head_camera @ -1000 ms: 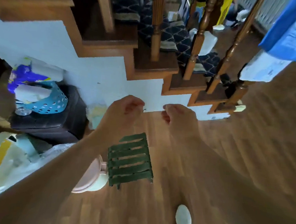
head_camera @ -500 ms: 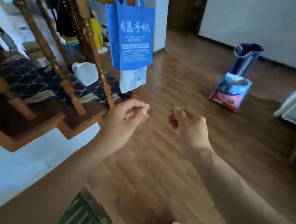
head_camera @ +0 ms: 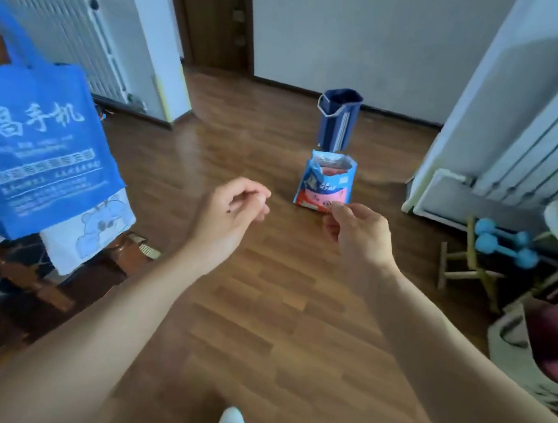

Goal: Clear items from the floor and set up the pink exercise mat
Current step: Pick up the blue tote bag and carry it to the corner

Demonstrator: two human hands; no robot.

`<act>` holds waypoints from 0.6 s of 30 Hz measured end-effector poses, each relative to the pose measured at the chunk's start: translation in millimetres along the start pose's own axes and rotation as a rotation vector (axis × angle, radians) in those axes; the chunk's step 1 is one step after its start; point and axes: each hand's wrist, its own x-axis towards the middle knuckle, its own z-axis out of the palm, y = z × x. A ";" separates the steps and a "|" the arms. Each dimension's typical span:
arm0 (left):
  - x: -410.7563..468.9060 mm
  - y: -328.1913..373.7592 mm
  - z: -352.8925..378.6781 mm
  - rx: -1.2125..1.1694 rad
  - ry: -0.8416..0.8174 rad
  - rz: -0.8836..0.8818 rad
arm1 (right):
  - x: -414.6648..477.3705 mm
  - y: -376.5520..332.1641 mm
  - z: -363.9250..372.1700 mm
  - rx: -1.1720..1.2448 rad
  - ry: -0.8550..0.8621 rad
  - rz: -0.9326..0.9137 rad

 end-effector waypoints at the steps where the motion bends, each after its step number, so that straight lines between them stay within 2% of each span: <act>1: 24.4 -6.2 5.1 -0.003 -0.010 0.003 | 23.3 -1.6 3.0 -0.001 0.014 0.014; 10: 292.4 -63.9 35.6 0.093 -0.047 0.022 | 263.3 -28.9 57.0 -0.089 0.135 0.097; 18: 501.5 -90.1 104.7 0.224 -0.268 0.039 | 448.5 -53.3 67.2 -0.052 0.263 0.153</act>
